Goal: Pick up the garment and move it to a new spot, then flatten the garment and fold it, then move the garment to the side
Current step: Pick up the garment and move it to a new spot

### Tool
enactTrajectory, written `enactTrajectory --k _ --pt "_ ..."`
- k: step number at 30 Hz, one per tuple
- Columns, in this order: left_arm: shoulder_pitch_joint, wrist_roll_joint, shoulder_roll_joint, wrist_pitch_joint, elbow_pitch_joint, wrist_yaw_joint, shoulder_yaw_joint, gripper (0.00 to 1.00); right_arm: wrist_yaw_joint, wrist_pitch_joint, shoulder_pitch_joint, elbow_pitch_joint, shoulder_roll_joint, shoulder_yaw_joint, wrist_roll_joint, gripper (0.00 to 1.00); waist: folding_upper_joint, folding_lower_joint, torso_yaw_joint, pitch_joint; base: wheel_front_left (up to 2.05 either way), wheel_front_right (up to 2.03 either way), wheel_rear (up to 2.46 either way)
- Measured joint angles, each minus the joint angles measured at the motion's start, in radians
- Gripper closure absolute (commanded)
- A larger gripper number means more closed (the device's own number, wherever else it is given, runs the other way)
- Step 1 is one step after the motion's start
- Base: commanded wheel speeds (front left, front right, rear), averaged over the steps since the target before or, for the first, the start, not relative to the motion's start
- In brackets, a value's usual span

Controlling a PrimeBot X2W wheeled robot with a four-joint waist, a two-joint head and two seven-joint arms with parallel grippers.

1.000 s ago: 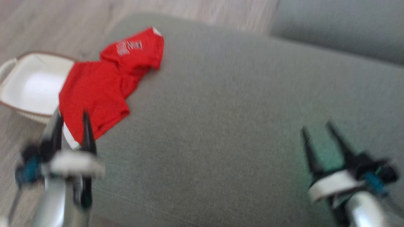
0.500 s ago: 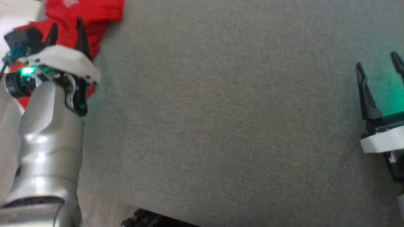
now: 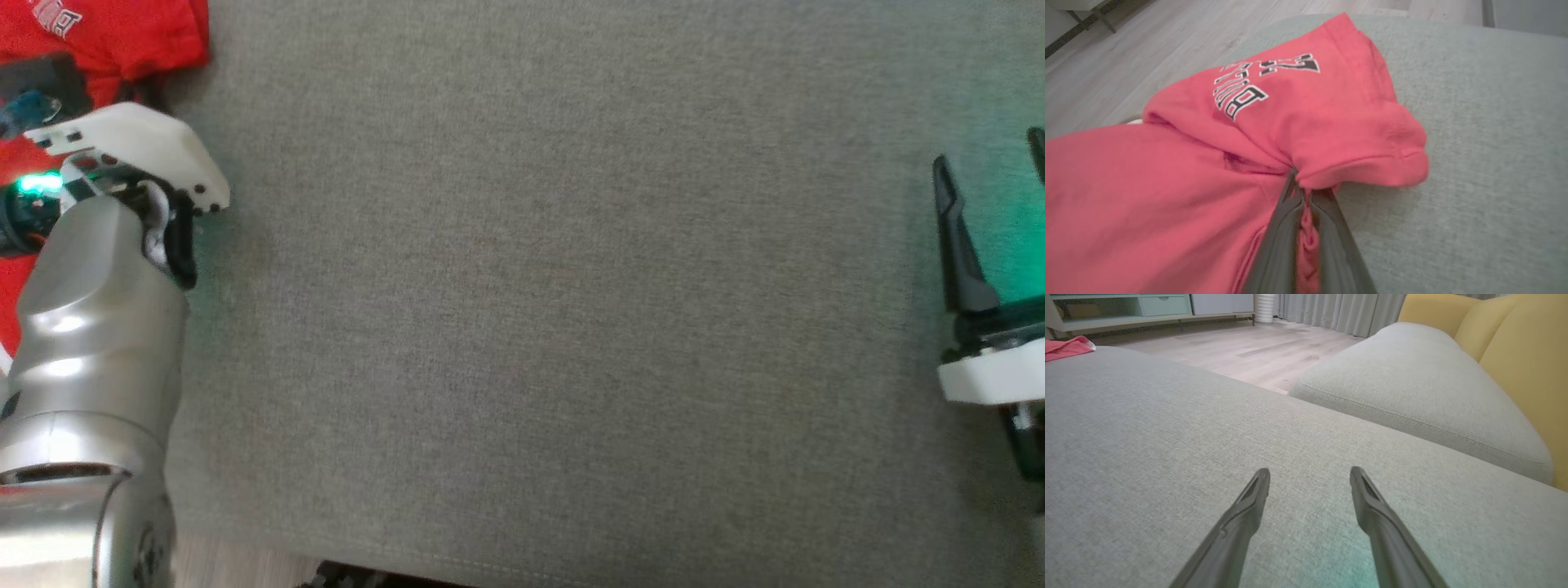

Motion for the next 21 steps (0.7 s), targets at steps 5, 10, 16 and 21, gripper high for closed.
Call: enactTrajectory --k 5,10,16,21 --pt "-0.004 -0.005 0.028 -0.064 0.007 -0.049 -0.009 1.00 0.000 -0.044 0.012 0.061 0.059 0.017 0.000 0.00 0.0000 -0.0001 -0.021 -0.061 0.00 0.00 0.00" --pt "-0.019 -0.004 0.029 -0.096 -0.041 -0.091 -0.064 1.00 0.000 -0.101 0.012 0.148 0.125 0.039 0.000 0.00 0.0000 -0.0001 -0.051 -0.146 0.00 0.00 0.00" --pt "0.007 -0.080 -0.038 -0.032 -0.212 -0.100 -0.219 1.00 0.000 -0.155 0.032 0.253 0.194 0.058 0.002 0.00 0.0001 -0.0002 -0.098 -0.257 0.00 0.00 0.00" --pt "0.192 -0.312 -0.047 0.140 -0.570 -0.107 -0.437 1.00 0.000 -0.180 0.063 0.311 0.235 0.072 0.010 0.00 0.0001 -0.0004 -0.152 -0.343 0.00 0.00 0.00"
